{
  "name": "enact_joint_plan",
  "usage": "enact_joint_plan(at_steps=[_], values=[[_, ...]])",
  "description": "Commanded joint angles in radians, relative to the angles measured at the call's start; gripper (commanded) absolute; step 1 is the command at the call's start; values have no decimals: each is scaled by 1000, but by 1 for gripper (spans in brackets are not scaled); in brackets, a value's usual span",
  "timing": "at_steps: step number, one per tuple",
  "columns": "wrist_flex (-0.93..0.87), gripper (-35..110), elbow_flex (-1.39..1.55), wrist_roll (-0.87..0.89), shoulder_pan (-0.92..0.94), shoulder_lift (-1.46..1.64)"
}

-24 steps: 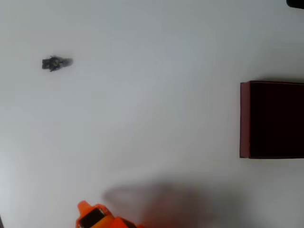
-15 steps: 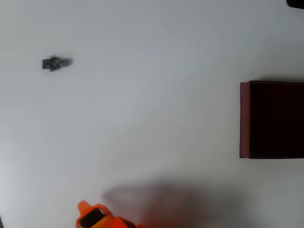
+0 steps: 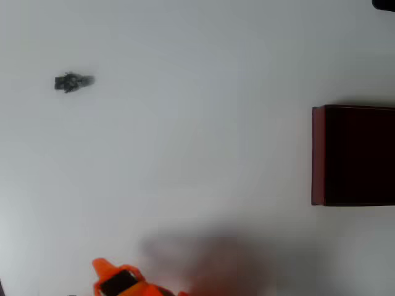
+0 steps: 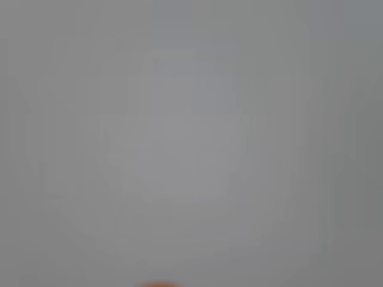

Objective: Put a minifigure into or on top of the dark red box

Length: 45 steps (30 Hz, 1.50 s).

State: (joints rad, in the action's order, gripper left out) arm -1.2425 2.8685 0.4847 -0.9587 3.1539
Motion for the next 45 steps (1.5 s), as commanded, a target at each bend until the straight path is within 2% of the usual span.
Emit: enact_joint_plan(at_steps=[1,3,5,7,10,13,14,17,22,28,35,38,41,45], values=[[52,2,-379,107,38,-607],[-147,0,-796,164,44,-1080],[-351,0,-1181,227,57,-1427],[-359,0,-1373,239,71,-1571],[-276,0,-1506,261,72,-1617],[-307,0,-1684,311,100,-1698],[-307,2,-1744,322,110,-1729],[-298,22,-1884,371,147,-1795],[-241,22,-2003,390,201,-1856],[-324,21,-2246,244,249,-2060],[-353,21,-2359,104,298,-2194],[-453,21,-2511,15,313,-2286],[-594,21,-2839,-25,351,-2477],[-592,21,-2850,-41,385,-2511]])
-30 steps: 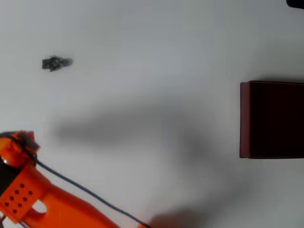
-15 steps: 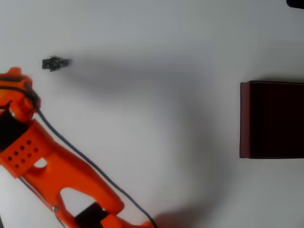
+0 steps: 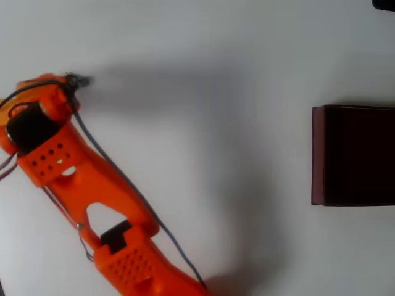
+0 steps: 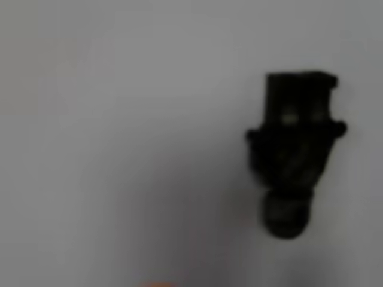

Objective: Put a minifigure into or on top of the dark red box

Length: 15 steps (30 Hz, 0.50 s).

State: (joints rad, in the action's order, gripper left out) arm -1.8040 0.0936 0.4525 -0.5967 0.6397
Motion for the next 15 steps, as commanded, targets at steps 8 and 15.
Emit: enact_joint_plan(at_steps=[8,15], values=[[-31,21,-178,-43,41,-71],[-25,21,-282,-48,48,-166]])
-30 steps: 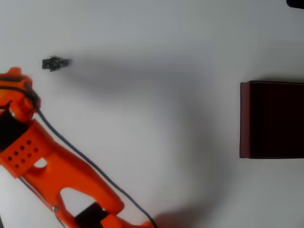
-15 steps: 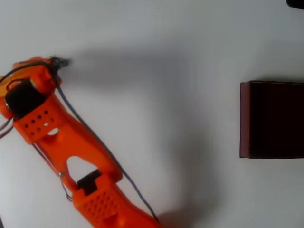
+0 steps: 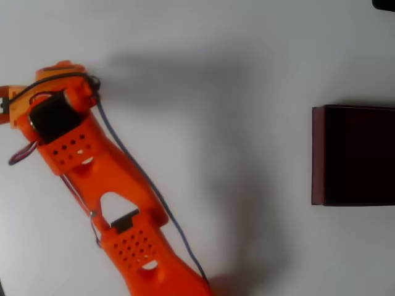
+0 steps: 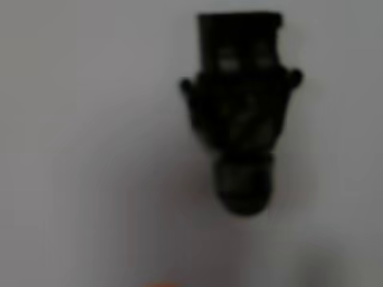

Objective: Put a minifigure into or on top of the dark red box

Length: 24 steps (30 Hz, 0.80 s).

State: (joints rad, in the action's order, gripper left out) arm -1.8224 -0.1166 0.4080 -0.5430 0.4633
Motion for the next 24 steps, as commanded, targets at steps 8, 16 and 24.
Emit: enact_joint_plan(at_steps=[8,16,24], values=[[54,20,-83,12,8,-55],[132,19,-64,29,0,-80],[166,19,-31,44,-3,-100]])
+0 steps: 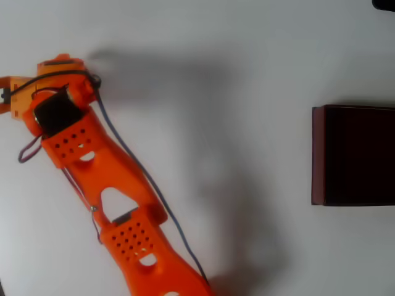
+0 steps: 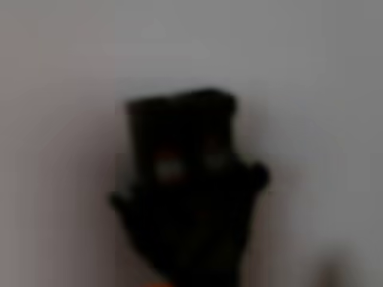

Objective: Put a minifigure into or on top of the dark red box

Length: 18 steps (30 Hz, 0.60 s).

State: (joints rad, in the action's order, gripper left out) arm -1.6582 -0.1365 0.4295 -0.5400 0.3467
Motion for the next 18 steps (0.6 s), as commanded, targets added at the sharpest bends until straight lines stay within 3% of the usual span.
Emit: enact_joint_plan(at_steps=[1,18], values=[[2,19,-11,23,-6,14],[3,19,-12,55,6,-32]])
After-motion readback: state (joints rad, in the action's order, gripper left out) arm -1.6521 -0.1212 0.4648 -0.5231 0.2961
